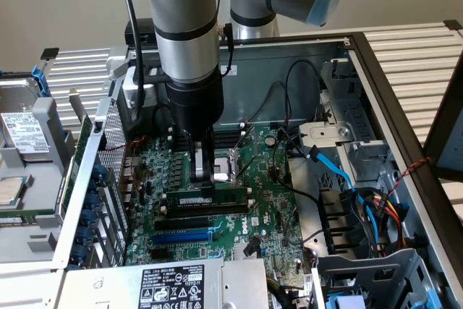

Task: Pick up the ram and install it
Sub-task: 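Insert the ram into the slot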

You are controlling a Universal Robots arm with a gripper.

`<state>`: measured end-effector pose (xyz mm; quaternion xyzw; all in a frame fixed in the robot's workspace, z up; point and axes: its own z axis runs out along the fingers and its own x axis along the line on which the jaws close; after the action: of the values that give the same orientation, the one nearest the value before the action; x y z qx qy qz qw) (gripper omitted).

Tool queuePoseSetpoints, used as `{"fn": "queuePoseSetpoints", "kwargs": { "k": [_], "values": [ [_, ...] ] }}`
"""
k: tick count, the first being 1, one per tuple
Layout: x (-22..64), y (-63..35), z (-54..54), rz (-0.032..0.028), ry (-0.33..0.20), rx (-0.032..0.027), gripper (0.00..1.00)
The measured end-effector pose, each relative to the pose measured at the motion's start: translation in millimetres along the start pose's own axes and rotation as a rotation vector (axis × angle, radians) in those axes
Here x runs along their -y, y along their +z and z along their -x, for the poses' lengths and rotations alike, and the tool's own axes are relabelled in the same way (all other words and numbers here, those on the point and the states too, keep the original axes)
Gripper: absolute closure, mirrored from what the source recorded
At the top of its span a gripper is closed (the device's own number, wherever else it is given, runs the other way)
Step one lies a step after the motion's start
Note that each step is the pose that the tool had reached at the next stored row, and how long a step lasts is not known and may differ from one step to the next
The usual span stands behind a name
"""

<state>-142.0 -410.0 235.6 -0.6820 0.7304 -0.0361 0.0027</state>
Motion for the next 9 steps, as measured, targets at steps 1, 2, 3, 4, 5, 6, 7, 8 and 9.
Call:
{"fn": "queuePoseSetpoints", "kwargs": {
  "k": [1, 2, 3, 4, 5, 6, 7, 8, 9],
  "values": [
    [0.0, 0.0, 0.0, 0.0, 0.0, 0.0, 0.88],
    [0.0, 0.0, 0.2, 0.0, 0.0, 0.0, 0.88],
    [0.0, 0.1, 1.0, -0.0001, 0.0, 0.0001, 0.88],
    [-0.1, 0.0, 1.6, -0.0001, 0.0, 0.0001, 0.88],
    [-0.1, 0.0, 1.6, -0.0001, 0.0, 0.0001, 0.88],
    [-0.1, 0.0, 1.6, -0.0001, 0.0, 0.0001, 0.88],
    [-0.1, 0.0, 1.6, -0.0001, 0.0, 0.0001, 0.88],
    [-0.1, 0.0, 1.6, 0.0, 0.0, 0.0001, 0.88],
    [-0.2, 0.0, 1.6, -0.0001, 0.0, 0.0001, 0.88]
  ]
}}
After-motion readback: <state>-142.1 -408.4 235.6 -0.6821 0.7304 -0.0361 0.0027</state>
